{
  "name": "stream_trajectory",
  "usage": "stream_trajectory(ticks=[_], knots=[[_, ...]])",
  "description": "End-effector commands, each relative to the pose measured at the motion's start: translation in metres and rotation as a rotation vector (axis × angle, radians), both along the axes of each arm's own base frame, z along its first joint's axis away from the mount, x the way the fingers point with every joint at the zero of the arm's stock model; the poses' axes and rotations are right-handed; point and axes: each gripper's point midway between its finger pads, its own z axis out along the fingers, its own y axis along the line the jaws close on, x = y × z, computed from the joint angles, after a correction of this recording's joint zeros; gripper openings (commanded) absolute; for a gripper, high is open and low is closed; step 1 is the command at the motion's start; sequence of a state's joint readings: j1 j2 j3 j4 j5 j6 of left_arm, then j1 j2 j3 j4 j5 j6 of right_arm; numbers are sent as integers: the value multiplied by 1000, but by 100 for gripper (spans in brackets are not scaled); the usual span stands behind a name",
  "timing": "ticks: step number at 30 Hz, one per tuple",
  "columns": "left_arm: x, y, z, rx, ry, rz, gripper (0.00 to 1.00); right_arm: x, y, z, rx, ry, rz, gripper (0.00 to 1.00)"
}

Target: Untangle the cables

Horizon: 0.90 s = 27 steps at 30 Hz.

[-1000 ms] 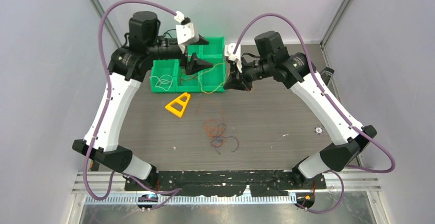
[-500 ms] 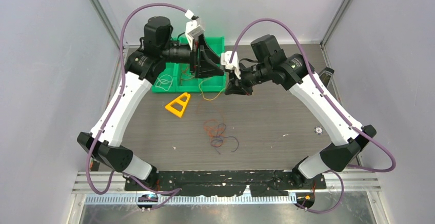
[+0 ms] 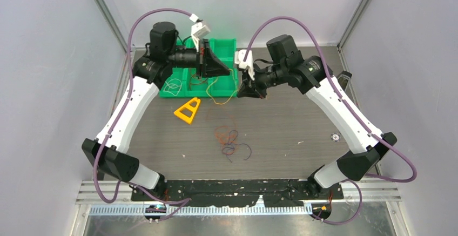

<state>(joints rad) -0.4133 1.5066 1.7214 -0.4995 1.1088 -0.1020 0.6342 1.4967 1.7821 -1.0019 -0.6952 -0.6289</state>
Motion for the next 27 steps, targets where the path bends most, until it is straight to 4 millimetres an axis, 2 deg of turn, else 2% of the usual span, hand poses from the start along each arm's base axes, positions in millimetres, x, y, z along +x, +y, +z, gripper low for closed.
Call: stream_trajectory(ticks=[1, 2, 3, 4, 5, 7, 8, 9, 11, 15, 18, 21, 24, 27], knots=[[13, 35, 6, -64, -20, 109, 0, 20, -15, 62, 196, -56, -117, 5], [13, 40, -3, -55, -15, 122, 0, 18, -17, 72, 240, -26, -138, 5], [10, 44, -11, -45, -21, 117, 0, 25, -20, 92, 300, -76, -156, 5], [5, 46, -20, -33, -30, 111, 0, 24, -19, 101, 337, -53, -170, 5], [1, 48, -27, -26, -38, 105, 0, 26, -18, 119, 391, -96, -170, 5], [-4, 45, -35, -34, -57, 87, 0, 25, -14, 142, 479, -81, -170, 5], [-5, 43, -36, -39, -73, 88, 0, 25, -12, 145, 507, -32, -183, 6], [-5, 39, -37, -48, -78, 87, 0, 27, -10, 159, 560, -64, -168, 6], [-4, 29, -31, -81, -90, 90, 0, 29, -3, 161, 613, -4, -167, 5], [-13, -1, -4, -174, -185, 59, 0, 38, 9, 160, 690, 152, -176, 5], [-18, -15, 4, -224, -244, 84, 0, 43, 15, 164, 745, 203, -170, 5], [-10, -19, 2, -243, -264, 172, 0, 45, 20, 168, 794, 283, -157, 6], [10, -12, 1, -243, -269, 311, 0, 44, 21, 169, 831, 339, -140, 6], [21, -5, 6, -224, -334, 379, 0, 45, 22, 157, 833, 439, -149, 5]])
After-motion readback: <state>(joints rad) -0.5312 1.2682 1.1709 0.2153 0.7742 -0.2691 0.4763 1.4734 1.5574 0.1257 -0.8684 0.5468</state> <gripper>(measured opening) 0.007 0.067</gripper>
